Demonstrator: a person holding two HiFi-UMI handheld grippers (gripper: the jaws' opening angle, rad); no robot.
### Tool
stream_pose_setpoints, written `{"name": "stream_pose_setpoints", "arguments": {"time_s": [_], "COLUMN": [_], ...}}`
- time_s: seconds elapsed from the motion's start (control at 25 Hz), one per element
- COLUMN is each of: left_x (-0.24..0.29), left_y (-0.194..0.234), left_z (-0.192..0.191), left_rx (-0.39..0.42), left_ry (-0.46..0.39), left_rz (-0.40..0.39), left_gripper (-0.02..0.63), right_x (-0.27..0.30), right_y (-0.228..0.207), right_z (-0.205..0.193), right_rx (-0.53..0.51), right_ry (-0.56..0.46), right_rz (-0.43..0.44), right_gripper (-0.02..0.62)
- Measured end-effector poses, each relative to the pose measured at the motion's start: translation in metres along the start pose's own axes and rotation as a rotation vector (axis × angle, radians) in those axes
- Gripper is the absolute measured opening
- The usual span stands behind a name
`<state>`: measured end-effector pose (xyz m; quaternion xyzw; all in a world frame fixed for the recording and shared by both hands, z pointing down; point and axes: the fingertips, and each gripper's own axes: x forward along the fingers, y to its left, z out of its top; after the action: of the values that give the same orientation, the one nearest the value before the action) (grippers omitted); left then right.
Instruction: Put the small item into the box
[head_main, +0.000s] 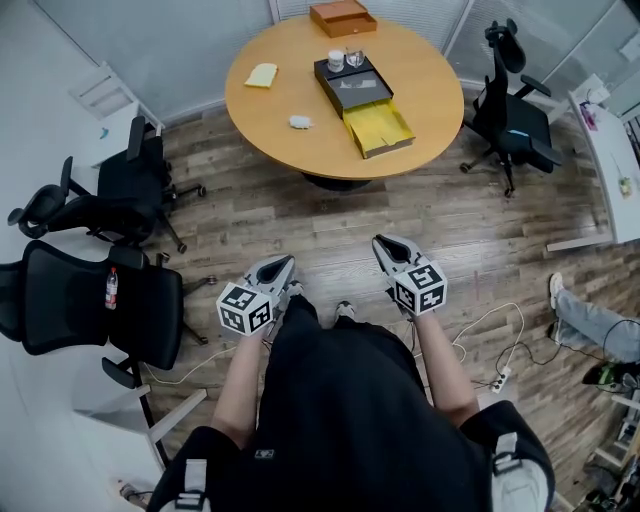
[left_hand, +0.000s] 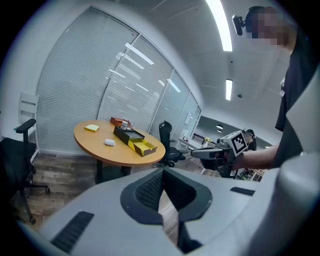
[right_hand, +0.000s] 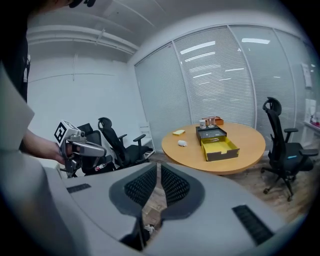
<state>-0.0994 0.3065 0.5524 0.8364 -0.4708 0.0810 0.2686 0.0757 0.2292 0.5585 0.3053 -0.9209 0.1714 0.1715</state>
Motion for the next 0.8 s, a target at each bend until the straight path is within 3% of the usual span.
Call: {"name": "stream_pose_setpoints", "arguments": {"time_s": [0.8], "left_x": [0.011], "left_y": [0.113], "left_z": [0.051], "left_rx": [0.034], "left_ry": [0.059], "left_rz": [-0.121], "left_gripper": [0.006], "right_x": [0.097], "right_y": [0.017], "right_z": [0.047], "right_rx": [0.001], "right_ry": [0.009], "right_rz": [-0.103], "right_gripper": [0.023]}}
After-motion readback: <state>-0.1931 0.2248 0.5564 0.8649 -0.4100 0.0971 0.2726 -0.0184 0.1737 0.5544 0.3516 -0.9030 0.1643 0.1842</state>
